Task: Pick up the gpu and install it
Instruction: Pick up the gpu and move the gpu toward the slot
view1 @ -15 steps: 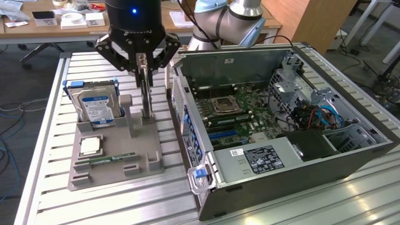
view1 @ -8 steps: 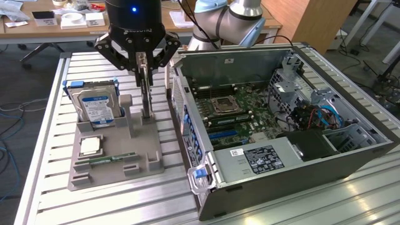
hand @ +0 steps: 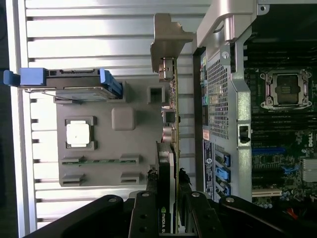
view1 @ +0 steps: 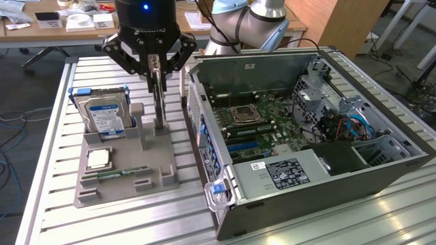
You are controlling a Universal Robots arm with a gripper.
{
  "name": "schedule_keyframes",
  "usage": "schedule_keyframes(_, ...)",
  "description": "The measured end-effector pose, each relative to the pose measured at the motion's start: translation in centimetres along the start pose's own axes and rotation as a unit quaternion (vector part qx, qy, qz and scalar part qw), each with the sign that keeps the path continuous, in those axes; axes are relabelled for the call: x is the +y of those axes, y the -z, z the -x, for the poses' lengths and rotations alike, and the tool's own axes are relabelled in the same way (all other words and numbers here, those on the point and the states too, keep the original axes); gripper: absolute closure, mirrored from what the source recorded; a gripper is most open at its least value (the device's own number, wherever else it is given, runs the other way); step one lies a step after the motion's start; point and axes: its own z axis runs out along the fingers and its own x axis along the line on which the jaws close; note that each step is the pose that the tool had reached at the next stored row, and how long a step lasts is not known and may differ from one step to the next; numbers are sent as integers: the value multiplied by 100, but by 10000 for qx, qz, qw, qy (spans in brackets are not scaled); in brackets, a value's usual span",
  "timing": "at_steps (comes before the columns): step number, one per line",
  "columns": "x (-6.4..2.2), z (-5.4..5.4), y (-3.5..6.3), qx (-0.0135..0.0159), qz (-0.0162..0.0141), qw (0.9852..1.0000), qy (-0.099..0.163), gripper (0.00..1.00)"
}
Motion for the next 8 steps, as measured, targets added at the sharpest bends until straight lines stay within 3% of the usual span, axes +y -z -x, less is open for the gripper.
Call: schedule_keyframes(8,1,0,12,0,0,10000,0,73)
